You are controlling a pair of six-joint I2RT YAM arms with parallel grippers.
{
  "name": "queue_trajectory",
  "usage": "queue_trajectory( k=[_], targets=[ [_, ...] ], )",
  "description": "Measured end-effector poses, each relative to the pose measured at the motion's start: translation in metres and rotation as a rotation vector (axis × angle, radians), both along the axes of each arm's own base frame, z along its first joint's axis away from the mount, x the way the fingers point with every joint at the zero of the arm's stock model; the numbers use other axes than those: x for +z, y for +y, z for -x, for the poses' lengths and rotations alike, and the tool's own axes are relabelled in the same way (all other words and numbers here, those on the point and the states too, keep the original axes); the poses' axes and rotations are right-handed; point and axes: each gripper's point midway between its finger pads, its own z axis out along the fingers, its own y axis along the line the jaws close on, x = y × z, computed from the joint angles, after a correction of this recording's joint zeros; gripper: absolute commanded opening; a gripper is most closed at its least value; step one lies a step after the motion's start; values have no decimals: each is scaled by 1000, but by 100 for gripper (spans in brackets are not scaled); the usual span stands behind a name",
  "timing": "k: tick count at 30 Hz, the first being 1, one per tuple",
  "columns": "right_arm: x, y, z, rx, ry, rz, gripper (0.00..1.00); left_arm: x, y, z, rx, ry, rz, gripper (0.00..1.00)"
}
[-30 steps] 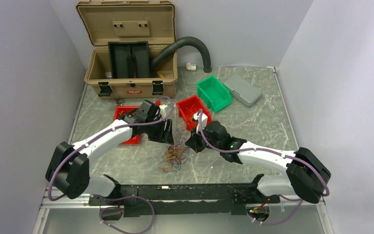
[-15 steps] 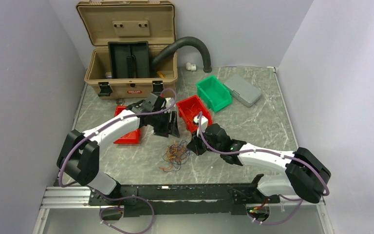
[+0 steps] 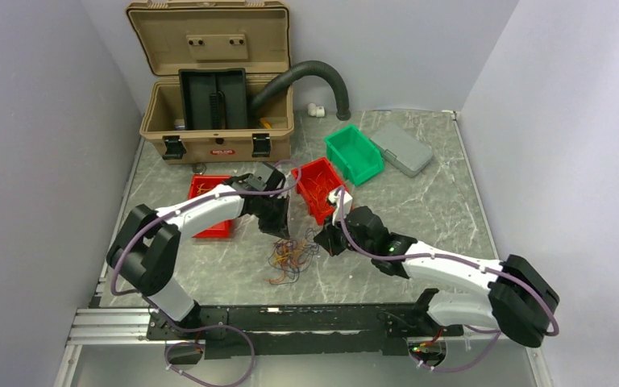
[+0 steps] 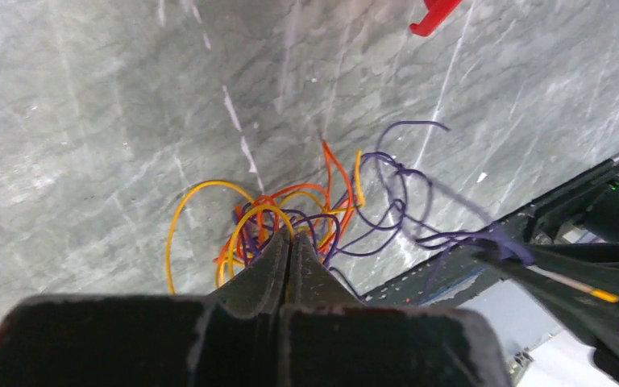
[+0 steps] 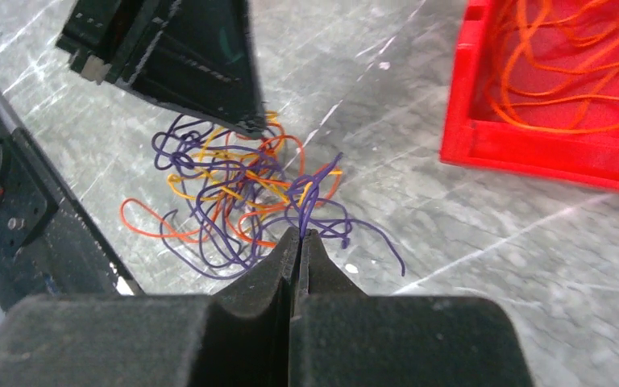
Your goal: Untangle the cables
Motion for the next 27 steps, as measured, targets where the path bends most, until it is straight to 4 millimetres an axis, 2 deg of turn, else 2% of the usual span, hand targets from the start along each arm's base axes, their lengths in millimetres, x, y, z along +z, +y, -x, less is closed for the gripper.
queue_trajectory(
  k=[4,6,10,13,18,22,27],
  targets=[
    [14,-21,-9,-113,-48,13,0,6,21,-2,55,-59,-10,0],
    [21,-42,-18,-238,-72,36,0,19,45,-8,128,-103,6,0],
    [32,-104,-31,-557,-94,108,0,50,96,-33,307,-223,17,0],
    [47,-153,-32,-799,-105,144,0,67,121,-37,385,-296,3,0],
    [93,-213,-25,-1085,-167,119,0,78,139,-30,433,-345,-24,0],
    [136,-246,-18,-1202,-250,71,0,81,145,-26,450,-359,-43,0],
    [192,-290,-2,-1337,-351,66,0,75,155,-23,474,-345,-94,0]
  ],
)
